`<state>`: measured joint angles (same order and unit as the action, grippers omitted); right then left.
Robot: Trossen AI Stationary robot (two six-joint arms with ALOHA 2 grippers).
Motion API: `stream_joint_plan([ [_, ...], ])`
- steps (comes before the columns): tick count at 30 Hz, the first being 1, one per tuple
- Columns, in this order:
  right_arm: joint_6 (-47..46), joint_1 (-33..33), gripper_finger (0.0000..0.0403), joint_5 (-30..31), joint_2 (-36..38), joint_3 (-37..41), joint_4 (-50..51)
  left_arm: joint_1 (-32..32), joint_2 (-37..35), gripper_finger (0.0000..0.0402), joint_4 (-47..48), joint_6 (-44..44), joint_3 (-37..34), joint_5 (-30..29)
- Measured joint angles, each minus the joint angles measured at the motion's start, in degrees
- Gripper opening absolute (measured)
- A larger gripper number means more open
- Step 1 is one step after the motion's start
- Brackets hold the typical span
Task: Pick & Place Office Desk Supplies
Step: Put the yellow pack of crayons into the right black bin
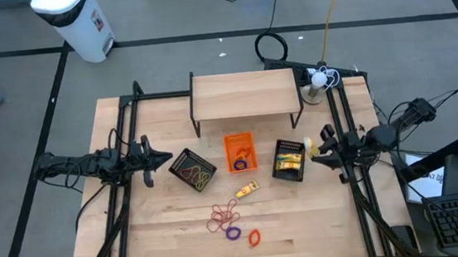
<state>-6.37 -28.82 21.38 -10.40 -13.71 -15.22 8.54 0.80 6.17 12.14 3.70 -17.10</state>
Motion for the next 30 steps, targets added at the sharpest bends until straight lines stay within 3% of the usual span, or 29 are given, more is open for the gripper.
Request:
stream_joint_plan([
  [8,-0.2,0.0,0.0072,1.3,6.0,4.8,1.6,0.0,0.0,0.0021,0.0,0.0,0.0,0.0],
  [19,-1.8,0.0,0.0069,4.4,7.1,6.2,1.9,0.0,0.0,0.0021,0.0,-0.5,0.0,0.0],
  [24,-0.5,0.0,0.007,7.4,-0.7,-2.8,6.2,0.0,0.0,0.0021,0.0,-0.4,0.0,0.0],
  [30,-8.5,0.1,0.0065,12.4,-21.4,-23.9,33.7,0.0,0.0,0.0021,0.0,-1.0,0.0,0.0],
])
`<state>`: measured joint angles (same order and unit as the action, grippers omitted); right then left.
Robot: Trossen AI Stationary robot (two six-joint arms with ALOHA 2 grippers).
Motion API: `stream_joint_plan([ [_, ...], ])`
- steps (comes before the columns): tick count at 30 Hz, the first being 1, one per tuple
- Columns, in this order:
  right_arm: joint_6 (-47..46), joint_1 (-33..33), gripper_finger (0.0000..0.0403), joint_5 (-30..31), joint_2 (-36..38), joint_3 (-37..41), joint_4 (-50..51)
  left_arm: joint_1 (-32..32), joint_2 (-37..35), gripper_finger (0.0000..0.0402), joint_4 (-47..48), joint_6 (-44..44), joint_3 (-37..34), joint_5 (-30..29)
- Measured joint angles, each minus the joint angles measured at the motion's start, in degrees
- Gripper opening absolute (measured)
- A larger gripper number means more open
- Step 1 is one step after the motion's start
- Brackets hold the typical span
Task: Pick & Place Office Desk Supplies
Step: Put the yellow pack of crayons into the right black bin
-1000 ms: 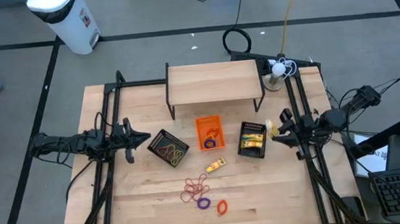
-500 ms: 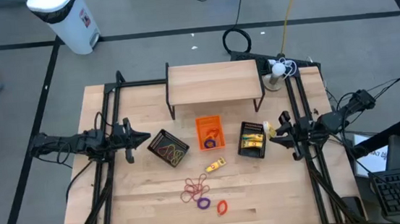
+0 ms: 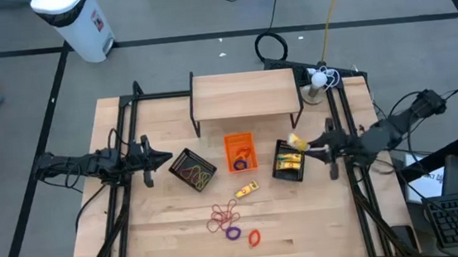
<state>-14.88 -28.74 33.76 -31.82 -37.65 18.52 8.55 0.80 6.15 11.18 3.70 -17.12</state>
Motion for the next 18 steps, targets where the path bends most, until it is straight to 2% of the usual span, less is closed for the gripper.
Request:
stream_joint_plan([
  [4,-10.1,1.4,0.007,0.3,-15.2,-12.0,19.2,0.0,0.0,0.0021,0.0,-0.2,0.0,0.0],
  [8,-16.6,3.8,0.0067,-4.9,-27.2,-18.9,32.0,0.0,0.0,0.0021,0.0,-0.5,0.0,0.0],
  [12,-20.4,7.0,0.007,-10.2,-36.1,-19.9,38.0,0.0,0.0,0.0021,0.0,-0.5,0.0,0.0],
  [18,-21.6,9.4,0.0069,-17.8,-44.0,-18.3,38.4,0.0,0.0,0.0021,0.0,-0.1,0.0,0.0],
])
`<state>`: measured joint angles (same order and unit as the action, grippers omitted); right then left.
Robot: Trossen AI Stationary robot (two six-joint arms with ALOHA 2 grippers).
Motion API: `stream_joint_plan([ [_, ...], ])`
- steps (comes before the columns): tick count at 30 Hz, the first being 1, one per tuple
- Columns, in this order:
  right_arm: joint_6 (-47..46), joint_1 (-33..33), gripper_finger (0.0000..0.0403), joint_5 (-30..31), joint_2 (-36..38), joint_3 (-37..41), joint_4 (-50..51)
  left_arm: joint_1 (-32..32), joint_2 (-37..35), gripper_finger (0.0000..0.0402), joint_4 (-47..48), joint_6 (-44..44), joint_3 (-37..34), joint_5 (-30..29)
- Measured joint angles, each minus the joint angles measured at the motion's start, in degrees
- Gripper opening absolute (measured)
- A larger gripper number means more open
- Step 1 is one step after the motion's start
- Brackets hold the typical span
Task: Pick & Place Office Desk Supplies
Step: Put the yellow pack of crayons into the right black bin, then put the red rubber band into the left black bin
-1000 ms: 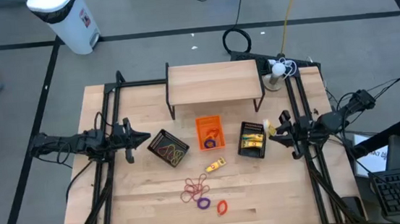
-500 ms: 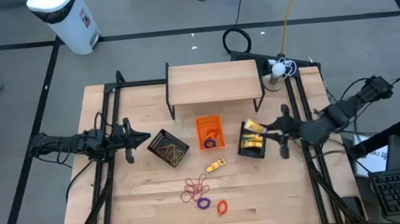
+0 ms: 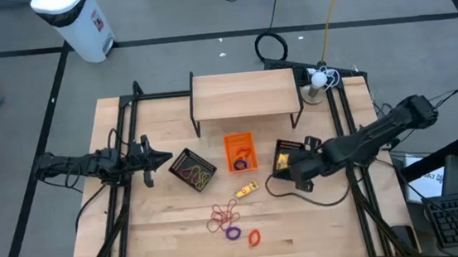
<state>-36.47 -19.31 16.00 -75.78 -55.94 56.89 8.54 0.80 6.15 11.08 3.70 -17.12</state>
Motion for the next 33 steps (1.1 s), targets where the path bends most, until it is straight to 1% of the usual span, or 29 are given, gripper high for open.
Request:
stream_joint_plan([
  [3,0.4,0.2,0.0068,-1.7,-2.0,0.6,-0.7,0.0,0.0,0.0021,0.0,0.0,0.0,0.0],
  [6,1.9,0.2,0.0072,-3.9,-3.0,1.1,-3.4,0.0,0.0,0.0021,0.0,0.0,0.0,0.0],
  [9,2.2,0.2,0.0074,-4.1,-3.5,1.1,-4.9,0.0,0.0,0.0021,0.0,0.0,0.0,0.0],
  [15,3.2,0.8,0.0071,-4.1,-3.9,1.1,-4.8,0.0,0.0,0.0021,0.0,0.1,0.0,0.0],
  [18,3.2,0.9,0.0093,-4.3,-3.8,1.1,-4.8,0.0,0.0,0.0021,0.0,0.7,0.0,0.0],
  [21,3.2,1.3,0.0133,-7.0,-3.7,1.1,-4.2,0.0,0.0,0.0021,0.0,1.1,0.0,0.0],
  [25,4.4,1.4,0.0188,-8.5,-2.8,1.2,-2.5,0.0,0.0,0.0021,0.0,1.2,0.0,0.0],
  [27,6.1,1.4,0.021,-8.4,-0.8,1.2,-2.6,0.0,0.0,0.0021,-0.1,1.2,0.0,0.0],
  [30,9.3,1.3,0.0226,-3.9,3.6,1.2,-4.6,0.0,0.0,0.0021,-0.3,1.2,0.0,0.0],
  [31,10.8,1.3,0.0227,-2.5,5.9,1.3,-6.9,0.0,0.0,0.0021,-0.3,1.2,0.0,0.0],
  [33,15.4,1.5,0.022,-3.2,11.3,2.9,-15.6,0.0,0.0,0.0021,-0.3,1.2,0.0,-0.6],
])
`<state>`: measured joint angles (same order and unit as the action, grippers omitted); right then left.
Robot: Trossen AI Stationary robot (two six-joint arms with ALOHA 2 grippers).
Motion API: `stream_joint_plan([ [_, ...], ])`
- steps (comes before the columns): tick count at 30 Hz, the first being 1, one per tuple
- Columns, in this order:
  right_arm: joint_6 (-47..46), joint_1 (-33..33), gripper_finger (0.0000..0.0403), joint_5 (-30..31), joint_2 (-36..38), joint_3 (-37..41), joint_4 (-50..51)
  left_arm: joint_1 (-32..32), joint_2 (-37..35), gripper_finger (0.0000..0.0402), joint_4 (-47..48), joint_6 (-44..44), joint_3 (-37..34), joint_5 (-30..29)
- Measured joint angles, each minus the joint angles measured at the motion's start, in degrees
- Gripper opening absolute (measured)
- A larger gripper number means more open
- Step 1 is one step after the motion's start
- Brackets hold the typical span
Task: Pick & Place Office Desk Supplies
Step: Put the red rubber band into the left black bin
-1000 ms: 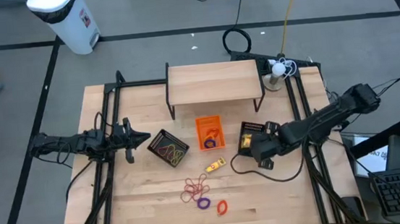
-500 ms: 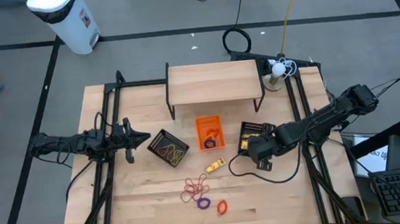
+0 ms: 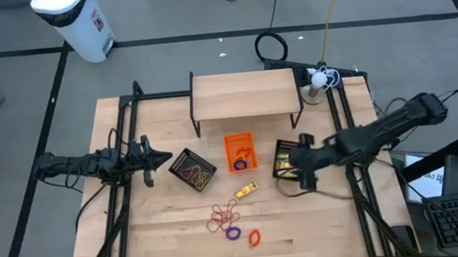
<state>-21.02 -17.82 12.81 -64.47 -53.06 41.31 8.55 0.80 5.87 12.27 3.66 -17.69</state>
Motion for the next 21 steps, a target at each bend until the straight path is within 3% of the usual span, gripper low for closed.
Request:
stream_joint_plan([
  [4,4.8,3.2,0.0158,-4.0,10.3,6.3,-19.7,0.0,0.0,0.0021,0.0,-0.4,0.0,-0.9],
  [7,4.3,5.9,0.0075,-4.7,16.3,11.1,-26.7,0.0,0.0,0.0021,0.0,-1.3,0.0,-1.0],
  [9,4.7,7.5,0.0022,-8.3,19.2,14.2,-30.3,0.0,0.0,0.0021,0.0,-1.3,0.0,-1.7],
  [14,4.5,10.0,0.0011,-9.9,27.6,20.5,-42.2,0.0,0.0,0.0021,0.0,-1.3,0.0,-2.4],
  [21,7.5,11.7,0.0001,-8.3,41.3,24.1,-44.4,0.0,0.0,0.0021,0.0,-1.3,0.0,-2.4],
])
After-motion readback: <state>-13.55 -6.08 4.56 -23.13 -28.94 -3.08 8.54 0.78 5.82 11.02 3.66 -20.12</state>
